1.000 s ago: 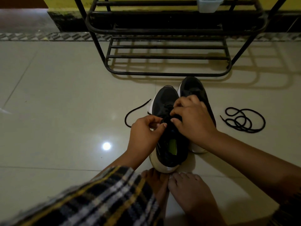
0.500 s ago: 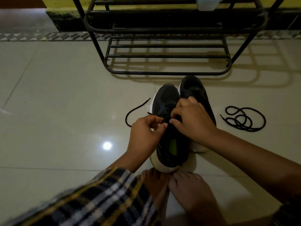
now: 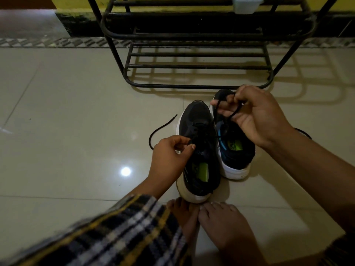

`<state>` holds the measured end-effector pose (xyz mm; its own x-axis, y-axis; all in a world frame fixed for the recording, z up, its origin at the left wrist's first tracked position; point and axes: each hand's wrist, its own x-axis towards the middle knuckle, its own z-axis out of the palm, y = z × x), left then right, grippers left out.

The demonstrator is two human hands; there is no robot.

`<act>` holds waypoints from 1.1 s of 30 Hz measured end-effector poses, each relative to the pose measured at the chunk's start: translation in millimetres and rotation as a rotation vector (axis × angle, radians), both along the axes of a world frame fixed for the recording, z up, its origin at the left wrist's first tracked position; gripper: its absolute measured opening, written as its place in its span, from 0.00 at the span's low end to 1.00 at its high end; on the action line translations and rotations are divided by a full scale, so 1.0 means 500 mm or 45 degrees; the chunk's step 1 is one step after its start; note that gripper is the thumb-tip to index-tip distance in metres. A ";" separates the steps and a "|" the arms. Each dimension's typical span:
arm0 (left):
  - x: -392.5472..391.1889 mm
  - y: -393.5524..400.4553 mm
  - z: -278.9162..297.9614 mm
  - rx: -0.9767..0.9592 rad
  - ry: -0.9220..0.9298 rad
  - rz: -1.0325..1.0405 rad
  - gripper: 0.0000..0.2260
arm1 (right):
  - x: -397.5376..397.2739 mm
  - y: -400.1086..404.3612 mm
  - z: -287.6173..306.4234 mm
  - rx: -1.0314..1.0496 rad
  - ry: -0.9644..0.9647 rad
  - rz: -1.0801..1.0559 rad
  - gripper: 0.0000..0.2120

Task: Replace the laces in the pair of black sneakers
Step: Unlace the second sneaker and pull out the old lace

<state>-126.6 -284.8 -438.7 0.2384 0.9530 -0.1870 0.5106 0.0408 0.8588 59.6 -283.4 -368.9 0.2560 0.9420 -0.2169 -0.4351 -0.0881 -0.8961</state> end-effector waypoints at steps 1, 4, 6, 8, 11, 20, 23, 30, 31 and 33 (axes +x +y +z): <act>0.000 0.000 0.000 0.003 0.004 -0.001 0.04 | -0.002 0.000 0.006 -0.005 0.097 0.004 0.13; -0.005 0.002 -0.001 0.008 0.009 0.008 0.05 | -0.002 0.001 0.010 -0.055 -0.046 -0.007 0.11; -0.008 0.003 -0.002 0.000 0.007 0.021 0.05 | 0.010 0.002 0.008 -0.079 -0.248 -0.057 0.11; -0.010 0.004 -0.004 -0.009 0.006 0.029 0.05 | 0.029 0.004 0.009 -0.118 -0.495 -0.153 0.10; -0.010 0.006 -0.005 -0.016 -0.011 0.028 0.06 | 0.064 0.010 0.005 -0.143 -0.899 -0.292 0.10; -0.004 0.004 0.000 0.002 -0.007 0.001 0.06 | 0.105 -0.011 -0.063 -0.421 -1.750 -0.066 0.10; -0.005 0.004 -0.001 -0.011 -0.011 0.010 0.06 | 0.042 -0.037 -0.053 -0.148 -1.906 0.133 0.06; -0.009 0.001 0.002 0.033 0.011 -0.034 0.05 | -0.041 -0.048 -0.085 -0.323 -2.137 0.678 0.17; -0.012 0.002 0.000 0.042 0.030 -0.022 0.05 | -0.035 -0.047 -0.087 -0.342 -2.113 0.664 0.17; -0.021 0.003 -0.006 0.037 0.045 0.019 0.06 | -0.025 -0.043 -0.087 -0.367 -2.085 0.668 0.17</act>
<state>-137.2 -283.2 -441.5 0.2176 0.9616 -0.1670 0.5401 0.0239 0.8413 47.1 -304.7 -412.3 0.0695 0.9709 -0.2293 0.9522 -0.1332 -0.2751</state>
